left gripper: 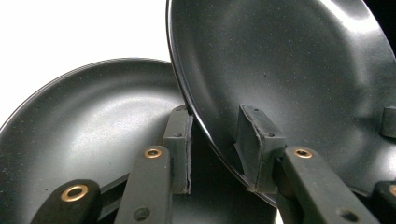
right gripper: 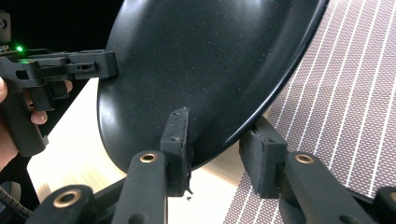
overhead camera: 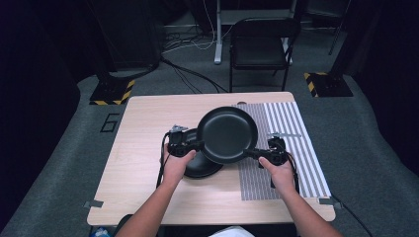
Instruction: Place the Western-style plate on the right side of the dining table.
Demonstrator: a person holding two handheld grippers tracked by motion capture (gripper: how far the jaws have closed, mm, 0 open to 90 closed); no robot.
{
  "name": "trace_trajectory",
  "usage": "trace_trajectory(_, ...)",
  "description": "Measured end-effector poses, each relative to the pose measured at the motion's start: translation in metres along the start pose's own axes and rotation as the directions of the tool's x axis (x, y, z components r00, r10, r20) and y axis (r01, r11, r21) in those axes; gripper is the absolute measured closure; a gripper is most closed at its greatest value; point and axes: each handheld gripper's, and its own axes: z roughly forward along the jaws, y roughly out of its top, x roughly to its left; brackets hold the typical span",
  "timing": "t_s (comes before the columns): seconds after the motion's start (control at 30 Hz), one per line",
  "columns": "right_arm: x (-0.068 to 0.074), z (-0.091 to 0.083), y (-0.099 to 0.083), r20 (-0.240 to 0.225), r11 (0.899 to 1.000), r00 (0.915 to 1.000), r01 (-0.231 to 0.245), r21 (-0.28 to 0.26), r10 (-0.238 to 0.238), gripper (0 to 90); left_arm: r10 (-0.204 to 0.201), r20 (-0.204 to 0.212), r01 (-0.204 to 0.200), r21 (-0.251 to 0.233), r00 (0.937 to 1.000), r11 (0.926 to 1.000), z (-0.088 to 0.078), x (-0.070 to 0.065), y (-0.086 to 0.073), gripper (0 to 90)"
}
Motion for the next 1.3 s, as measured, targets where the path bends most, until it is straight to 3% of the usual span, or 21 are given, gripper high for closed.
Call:
trace_trajectory(0.73,-0.005,-0.021,-0.001,0.039,0.999,0.999,-0.018,-0.045,0.02,63.6,0.026,0.044,-0.026,0.012,0.9987,0.9996,0.011,-0.015,0.011,65.8)
trace_trajectory(1.3,-0.017,-0.041,-0.009,0.09,0.996,0.9944,-0.048,-0.081,0.055,63.6,0.058,0.103,-0.062,0.034,0.993,0.9975,0.033,-0.032,0.018,65.8)
